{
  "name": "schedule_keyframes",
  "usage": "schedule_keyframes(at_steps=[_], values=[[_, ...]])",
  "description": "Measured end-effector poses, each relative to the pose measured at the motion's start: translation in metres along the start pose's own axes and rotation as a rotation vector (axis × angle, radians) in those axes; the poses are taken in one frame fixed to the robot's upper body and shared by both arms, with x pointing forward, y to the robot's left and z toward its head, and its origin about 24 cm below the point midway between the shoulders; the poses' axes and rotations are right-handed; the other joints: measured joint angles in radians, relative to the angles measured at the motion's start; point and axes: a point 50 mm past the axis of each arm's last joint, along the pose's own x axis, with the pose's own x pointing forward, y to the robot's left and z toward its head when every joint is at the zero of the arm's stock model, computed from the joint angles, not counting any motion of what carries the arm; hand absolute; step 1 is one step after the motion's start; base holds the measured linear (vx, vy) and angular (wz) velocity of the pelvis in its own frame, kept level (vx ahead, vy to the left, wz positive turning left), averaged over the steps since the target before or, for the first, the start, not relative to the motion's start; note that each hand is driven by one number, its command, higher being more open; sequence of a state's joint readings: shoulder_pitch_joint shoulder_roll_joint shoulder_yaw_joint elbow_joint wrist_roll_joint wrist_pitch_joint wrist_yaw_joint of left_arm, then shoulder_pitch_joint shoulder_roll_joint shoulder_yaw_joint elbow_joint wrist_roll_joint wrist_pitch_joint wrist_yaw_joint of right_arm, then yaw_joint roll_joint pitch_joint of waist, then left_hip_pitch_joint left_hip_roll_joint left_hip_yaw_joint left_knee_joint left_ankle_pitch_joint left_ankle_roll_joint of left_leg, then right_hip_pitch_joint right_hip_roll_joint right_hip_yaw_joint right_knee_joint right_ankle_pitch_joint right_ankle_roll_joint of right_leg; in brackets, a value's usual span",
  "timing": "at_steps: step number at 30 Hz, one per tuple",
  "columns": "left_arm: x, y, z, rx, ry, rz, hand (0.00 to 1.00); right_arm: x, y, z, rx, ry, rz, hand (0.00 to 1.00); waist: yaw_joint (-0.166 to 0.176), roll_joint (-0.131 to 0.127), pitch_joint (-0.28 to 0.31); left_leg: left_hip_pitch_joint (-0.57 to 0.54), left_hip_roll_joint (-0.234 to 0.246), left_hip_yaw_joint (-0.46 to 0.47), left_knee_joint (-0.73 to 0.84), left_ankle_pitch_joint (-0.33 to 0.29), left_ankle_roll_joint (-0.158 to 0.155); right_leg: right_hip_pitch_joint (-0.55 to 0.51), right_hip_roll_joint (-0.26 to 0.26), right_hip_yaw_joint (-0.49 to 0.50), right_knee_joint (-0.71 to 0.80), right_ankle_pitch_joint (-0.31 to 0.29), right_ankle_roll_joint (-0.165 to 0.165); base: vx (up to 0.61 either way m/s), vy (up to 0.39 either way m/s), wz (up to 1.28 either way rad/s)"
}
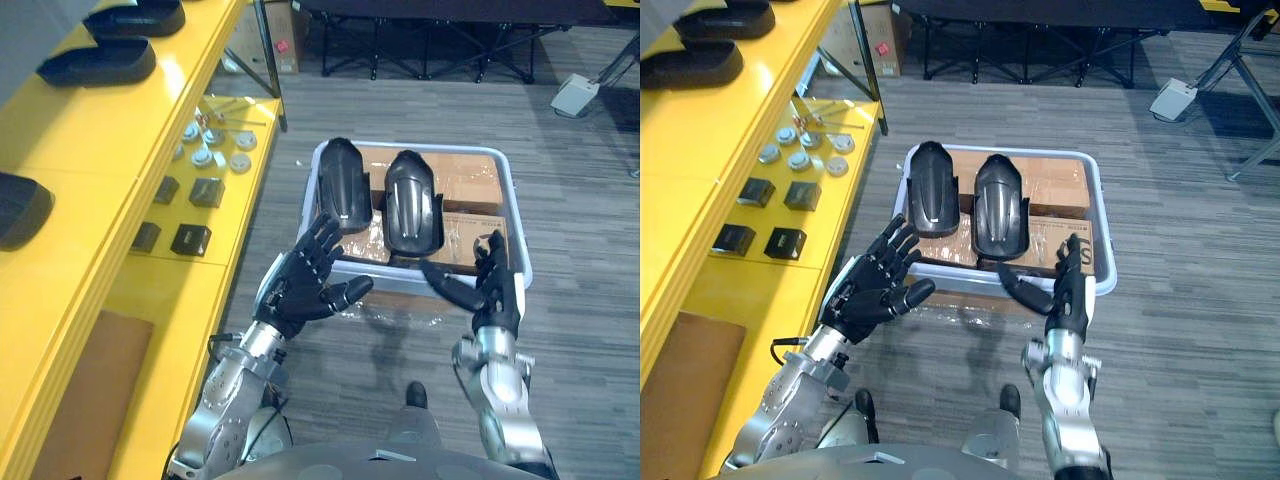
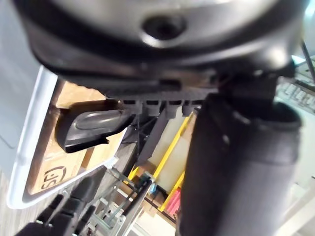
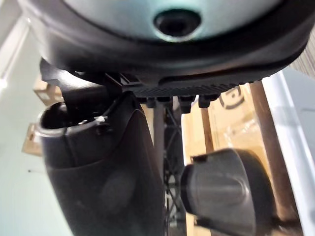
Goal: Walk over and take three plastic housings, then place them on the shelf
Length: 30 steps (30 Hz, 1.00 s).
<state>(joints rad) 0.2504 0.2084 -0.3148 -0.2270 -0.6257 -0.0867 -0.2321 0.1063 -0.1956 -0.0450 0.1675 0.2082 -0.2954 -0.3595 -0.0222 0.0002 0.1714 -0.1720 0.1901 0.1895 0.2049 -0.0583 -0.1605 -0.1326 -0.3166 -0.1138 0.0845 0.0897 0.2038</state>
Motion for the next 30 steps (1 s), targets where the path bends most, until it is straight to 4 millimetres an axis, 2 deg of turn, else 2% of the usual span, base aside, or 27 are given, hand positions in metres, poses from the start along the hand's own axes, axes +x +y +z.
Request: schedule_keyframes(at_steps=[1, 2, 5, 6, 9, 11, 13, 15, 17, 19, 21, 26, 28, 30], values=[[0.002, 0.001, 0.001, 0.005, -0.001, -0.006, 1.00, 0.006, -0.002, 0.004, 0.001, -0.017, -0.034, 1.00, 0.004, -0.001, 0.011, -0.001, -0.001, 0.000, -0.001, 0.002, 0.004, 0.004, 0.000, -0.010, -0.010, 0.017, -0.004, -0.16, 0.072, 0.02], [0.005, 0.002, 0.004, 0.019, -0.012, -0.025, 1.00, 0.020, -0.004, 0.015, 0.015, -0.063, -0.106, 1.00, 0.011, -0.004, 0.037, -0.019, -0.004, -0.003, -0.002, 0.004, 0.009, 0.002, -0.001, -0.036, -0.028, 0.041, -0.011, -0.12, 0.045, 0.06], [0.010, 0.004, 0.010, 0.051, -0.050, -0.037, 1.00, 0.048, -0.008, 0.034, 0.014, -0.128, -0.199, 1.00, 0.029, -0.019, 0.062, -0.075, -0.009, -0.022, -0.001, 0.005, 0.001, -0.047, 0.002, -0.068, -0.040, 0.028, -0.032, -0.14, -0.011, -0.01], [0.013, 0.004, 0.013, 0.063, -0.061, -0.042, 1.00, 0.070, -0.012, 0.050, 0.000, -0.168, -0.253, 1.00, 0.037, -0.016, 0.096, -0.098, -0.007, -0.046, 0.003, 0.019, -0.007, -0.055, 0.012, -0.074, -0.054, 0.012, -0.024, -0.06, -0.063, 0.03], [0.015, 0.001, 0.009, 0.058, -0.049, -0.055, 1.00, 0.101, -0.035, 0.082, -0.021, -0.234, -0.367, 1.00, 0.049, 0.022, 0.154, -0.114, 0.007, -0.103, 0.000, 0.038, -0.010, -0.059, 0.045, -0.083, -0.055, 0.019, -0.016, -0.05, -0.085, 0.05], [0.015, -0.001, 0.007, 0.054, -0.042, -0.062, 1.00, 0.109, -0.048, 0.094, -0.017, -0.252, -0.406, 1.00, 0.050, 0.023, 0.162, -0.121, 0.018, -0.106, -0.001, 0.038, -0.011, -0.066, 0.056, -0.082, -0.055, 0.021, -0.019, 0.00, -0.034, 0.01], [0.015, 0.001, 0.007, 0.058, -0.039, -0.060, 1.00, 0.118, -0.060, 0.104, -0.026, -0.261, -0.420, 1.00, 0.047, 0.007, 0.175, -0.122, 0.019, -0.104, 0.001, 0.038, -0.011, -0.069, 0.057, -0.075, -0.055, 0.023, -0.022, 0.04, -0.016, -0.06], [0.019, 0.005, 0.008, 0.066, -0.036, -0.056, 1.00, 0.125, -0.066, 0.112, -0.035, -0.266, -0.417, 1.00, 0.047, -0.004, 0.191, -0.121, 0.019, -0.103, 0.001, 0.037, -0.012, -0.070, 0.057, -0.075, -0.055, 0.029, -0.024, 0.01, 0.002, -0.02], [0.023, 0.012, 0.006, 0.082, -0.022, -0.031, 1.00, 0.136, -0.068, 0.128, -0.034, -0.283, -0.397, 1.00, 0.048, -0.007, 0.222, -0.123, 0.018, -0.103, 0.002, 0.037, -0.011, -0.072, 0.057, -0.075, -0.055, 0.041, -0.034, 0.00, 0.000, 0.00], [0.021, 0.019, 0.001, 0.083, -0.004, 0.009, 1.00, 0.145, -0.065, 0.139, -0.069, -0.292, -0.366, 1.00, 0.051, -0.003, 0.242, -0.127, 0.018, -0.103, 0.004, 0.037, -0.011, -0.077, 0.057, -0.075, -0.055, 0.052, -0.037, -0.03, 0.018, -0.02], [0.017, 0.026, -0.006, 0.080, 0.026, 0.044, 1.00, 0.153, -0.064, 0.144, -0.120, -0.271, -0.317, 1.00, 0.072, 0.004, 0.247, -0.139, 0.018, -0.104, 0.006, 0.038, -0.009, -0.089, 0.057, -0.076, -0.055, 0.058, -0.038, 0.00, 0.000, 0.00], [0.015, 0.031, -0.012, 0.072, 0.039, 0.070, 1.00, 0.166, -0.056, 0.155, -0.170, -0.241, -0.255, 1.00, 0.087, 0.030, 0.266, -0.163, 0.013, -0.130, 0.021, 0.039, -0.005, -0.087, 0.055, -0.101, -0.055, 0.067, -0.037, -0.01, 0.006, 0.12], [0.015, 0.033, -0.015, 0.070, 0.043, 0.083, 1.00, 0.171, -0.056, 0.164, -0.216, -0.233, -0.237, 1.00, 0.105, 0.042, 0.279, -0.172, 0.010, -0.142, 0.020, 0.045, -0.004, -0.087, 0.053, -0.111, -0.055, 0.068, -0.035, -0.03, -0.003, 0.16], [0.013, 0.036, -0.019, 0.066, 0.060, 0.098, 1.00, 0.174, -0.055, 0.172, -0.231, -0.235, -0.227, 1.00, 0.108, 0.052, 0.284, -0.177, 0.008, -0.152, 0.019, 0.048, -0.004, -0.085, 0.053, -0.122, -0.055, 0.068, -0.035, -0.03, -0.009, 0.15]])
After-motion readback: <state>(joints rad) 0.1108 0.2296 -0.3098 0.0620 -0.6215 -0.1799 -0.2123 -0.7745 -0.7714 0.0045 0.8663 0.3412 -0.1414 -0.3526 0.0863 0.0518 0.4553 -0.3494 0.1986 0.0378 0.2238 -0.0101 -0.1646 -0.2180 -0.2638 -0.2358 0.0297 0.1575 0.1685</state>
